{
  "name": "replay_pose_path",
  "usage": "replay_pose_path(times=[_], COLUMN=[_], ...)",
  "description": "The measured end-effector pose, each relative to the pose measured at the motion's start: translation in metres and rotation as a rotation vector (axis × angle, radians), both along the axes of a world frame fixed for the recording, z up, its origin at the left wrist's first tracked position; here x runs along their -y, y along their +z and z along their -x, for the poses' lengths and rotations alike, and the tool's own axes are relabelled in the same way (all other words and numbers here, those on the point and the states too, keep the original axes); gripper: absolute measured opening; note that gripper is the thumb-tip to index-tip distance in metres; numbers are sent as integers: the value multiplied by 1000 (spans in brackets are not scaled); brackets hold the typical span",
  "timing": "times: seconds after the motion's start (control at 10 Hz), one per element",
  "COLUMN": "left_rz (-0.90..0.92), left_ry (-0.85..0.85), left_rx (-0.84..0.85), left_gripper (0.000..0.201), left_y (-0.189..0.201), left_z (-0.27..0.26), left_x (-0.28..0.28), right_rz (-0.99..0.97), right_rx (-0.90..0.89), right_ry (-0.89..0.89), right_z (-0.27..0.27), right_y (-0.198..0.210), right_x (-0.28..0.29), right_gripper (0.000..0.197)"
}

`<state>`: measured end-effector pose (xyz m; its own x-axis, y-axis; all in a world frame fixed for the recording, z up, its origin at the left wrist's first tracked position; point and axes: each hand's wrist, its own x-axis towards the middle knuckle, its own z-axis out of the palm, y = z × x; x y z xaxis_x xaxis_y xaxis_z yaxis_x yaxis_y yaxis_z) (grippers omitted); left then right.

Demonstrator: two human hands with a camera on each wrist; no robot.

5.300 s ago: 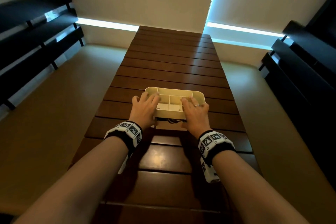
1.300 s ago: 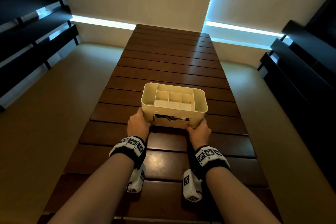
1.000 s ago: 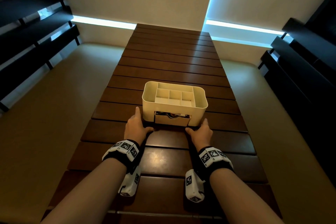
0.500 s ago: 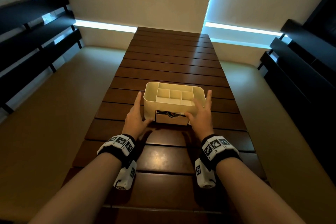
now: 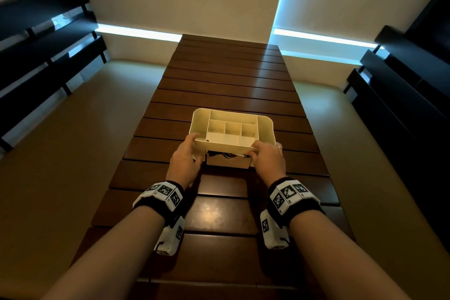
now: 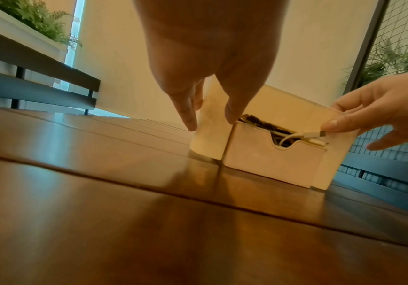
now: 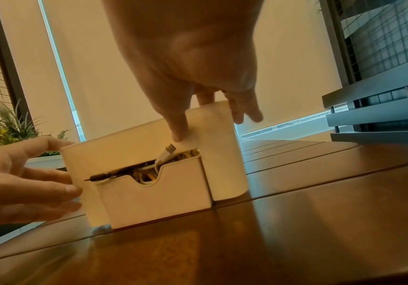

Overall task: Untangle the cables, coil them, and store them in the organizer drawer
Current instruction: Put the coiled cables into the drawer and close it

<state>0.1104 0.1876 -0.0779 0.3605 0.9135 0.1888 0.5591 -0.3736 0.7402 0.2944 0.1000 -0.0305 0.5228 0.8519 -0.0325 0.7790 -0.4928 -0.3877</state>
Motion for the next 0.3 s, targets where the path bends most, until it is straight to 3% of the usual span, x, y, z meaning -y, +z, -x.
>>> replay_pose_path(times=[0.2,0.3], left_rz=[-7,27], left_ry=[-25,-9], left_rx=[31,74], left_gripper=[64,78], left_y=[0,1], left_z=[5,9], left_x=[-2,-3], right_rz=[-29,-97], right_rx=[20,12], right_ry=[17,25], right_z=[3,0], right_y=[0,-3], right_x=[3,6], right_gripper=[31,53])
